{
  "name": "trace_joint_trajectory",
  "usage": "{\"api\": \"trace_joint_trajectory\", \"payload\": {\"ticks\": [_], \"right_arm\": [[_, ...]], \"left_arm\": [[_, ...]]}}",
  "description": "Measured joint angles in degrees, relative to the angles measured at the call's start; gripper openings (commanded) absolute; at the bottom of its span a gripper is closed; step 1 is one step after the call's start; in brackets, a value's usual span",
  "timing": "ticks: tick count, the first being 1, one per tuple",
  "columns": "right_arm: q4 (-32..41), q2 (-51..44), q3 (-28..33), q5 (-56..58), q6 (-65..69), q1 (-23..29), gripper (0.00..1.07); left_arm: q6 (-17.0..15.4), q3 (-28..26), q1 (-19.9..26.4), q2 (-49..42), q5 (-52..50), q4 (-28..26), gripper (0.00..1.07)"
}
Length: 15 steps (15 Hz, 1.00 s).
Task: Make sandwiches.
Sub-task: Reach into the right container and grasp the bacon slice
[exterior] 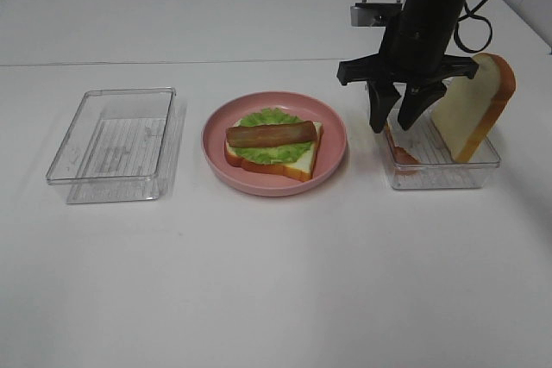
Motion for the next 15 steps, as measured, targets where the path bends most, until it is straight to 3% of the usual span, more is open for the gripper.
{"api": "trace_joint_trajectory", "payload": {"ticks": [12, 15], "right_arm": [[-1.55, 1.20, 0.00, -0.74, 0.00, 0.00, 0.41], [-1.60, 2.75, -0.17, -0.86, 0.00, 0.00, 0.19]], "left_arm": [[0.00, 0.00, 0.00, 0.00, 0.00, 0.00, 0.72], [0.00, 0.00, 0.00, 0.00, 0.00, 0.00, 0.72]]}}
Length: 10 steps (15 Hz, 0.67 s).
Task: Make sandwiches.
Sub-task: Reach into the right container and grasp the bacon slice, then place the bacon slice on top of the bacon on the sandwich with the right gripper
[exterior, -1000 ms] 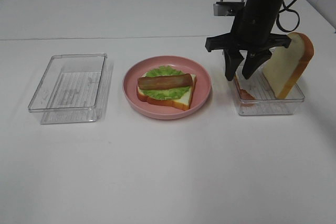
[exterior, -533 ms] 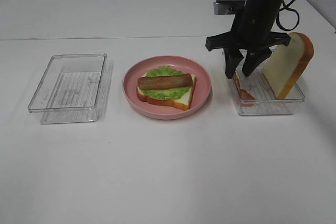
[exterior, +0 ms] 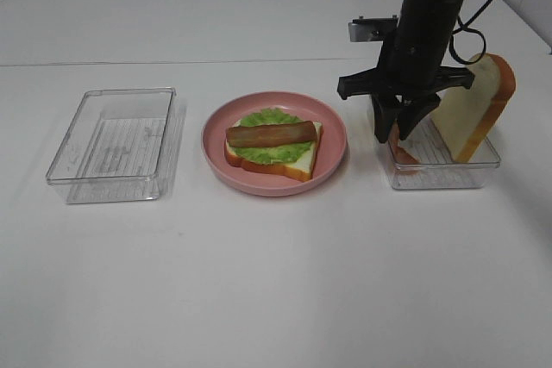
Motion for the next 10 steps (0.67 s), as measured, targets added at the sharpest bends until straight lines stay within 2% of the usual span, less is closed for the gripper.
{"api": "trace_joint_trajectory", "payload": {"ticks": [3, 4, 10], "right_arm": [[-0.06, 0.00, -0.06, -0.17, 0.00, 0.00, 0.02], [-0.11, 0.00, -0.06, -0.23, 0.00, 0.00, 0.00], [-0.34, -2.41, -0.06, -0.17, 0.00, 0.00, 0.00]], "left_arm": [[0.00, 0.00, 0.00, 0.00, 0.00, 0.00, 0.72], [0.00, 0.00, 0.00, 0.00, 0.00, 0.00, 0.72], [0.00, 0.00, 0.00, 0.00, 0.00, 0.00, 0.72]]}}
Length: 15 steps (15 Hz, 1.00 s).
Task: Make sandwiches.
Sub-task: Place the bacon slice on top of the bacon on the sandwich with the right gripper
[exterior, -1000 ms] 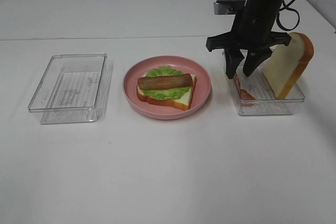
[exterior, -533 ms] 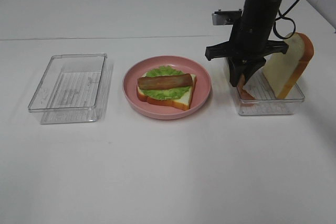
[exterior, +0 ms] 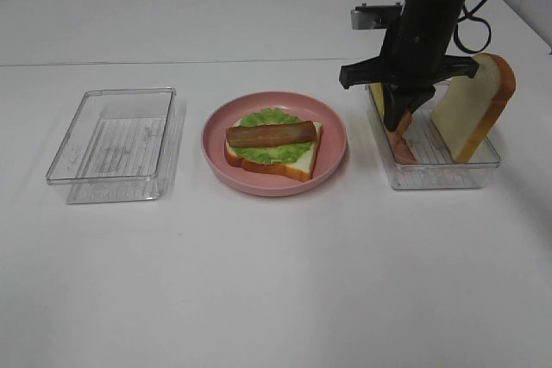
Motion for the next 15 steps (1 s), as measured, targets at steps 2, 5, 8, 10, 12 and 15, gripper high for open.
{"api": "trace_joint_trajectory", "payload": {"ticks": [2, 5, 8, 10, 12, 15], "right_arm": [[0.69, -4.47, 0.00, 0.80, 0.00, 0.00, 0.00], [5.56, -9.51, 0.00, 1.49, -0.57, 0.00, 0.00], [17.42, -11.80, 0.00, 2.18, -5.79, 0.00, 0.00], [27.04, -11.57, 0.00, 2.12, -10.54, 0.00, 0.00], [35.81, -10.71, 0.00, 0.63, -15.47, 0.00, 0.00], [44.46, -7.85, 0.00, -2.69, -18.05, 0.06, 0.00]], "left_arm": [[0.00, 0.00, 0.00, 0.00, 0.00, 0.00, 0.72], [0.00, 0.00, 0.00, 0.00, 0.00, 0.00, 0.72], [0.00, 0.00, 0.00, 0.00, 0.00, 0.00, 0.72], [0.00, 0.00, 0.00, 0.00, 0.00, 0.00, 0.72], [0.00, 0.00, 0.00, 0.00, 0.00, 0.00, 0.72], [0.00, 0.00, 0.00, 0.00, 0.00, 0.00, 0.72]]}}
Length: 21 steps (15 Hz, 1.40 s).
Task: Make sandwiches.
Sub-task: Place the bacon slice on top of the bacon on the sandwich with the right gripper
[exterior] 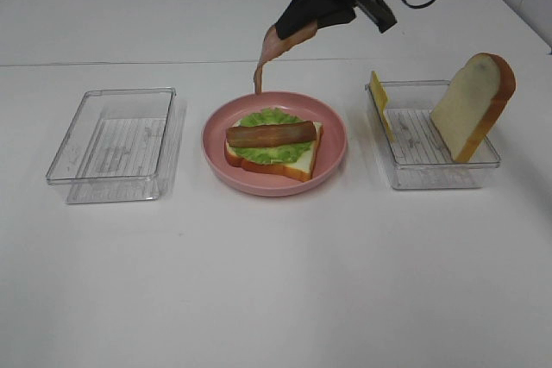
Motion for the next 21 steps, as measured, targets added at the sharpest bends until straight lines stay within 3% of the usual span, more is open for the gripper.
{"api": "trace_joint_trajectory", "payload": {"ticks": [2, 8, 11, 16, 17, 18, 21], "right_arm": [[5.39, 4.98, 0.00, -6.13, -0.46, 2.01, 0.00], [9.85, 11.92, 0.00, -12.20, -1.55, 7.05, 0.00], [3.67, 12.03, 0.00, -13.24, -0.29, 7.16, 0.00], [-15.24, 12.03, 0.00, -13.92, 13.58, 7.16, 0.00], [-17.99, 12.03, 0.00, -14.15, 14.95, 7.16, 0.06], [-19.82, 12.03, 0.00, -14.38, 16.04, 7.16, 0.23], [-20.80, 12.03, 0.00, -15.24, 15.93, 7.16, 0.60]], "left_arm": [[0.00, 0.00, 0.00, 0.00, 0.00, 0.00, 0.72], [0.00, 0.00, 0.00, 0.00, 0.00, 0.00, 0.72], [0.00, 0.00, 0.00, 0.00, 0.00, 0.00, 0.72], [0.00, 0.00, 0.00, 0.00, -0.06, 0.00, 0.72], [0.00, 0.00, 0.00, 0.00, -0.06, 0.00, 0.72], [0.00, 0.00, 0.00, 0.00, -0.06, 0.00, 0.72], [0.00, 0.00, 0.00, 0.00, -0.06, 0.00, 0.72]]}}
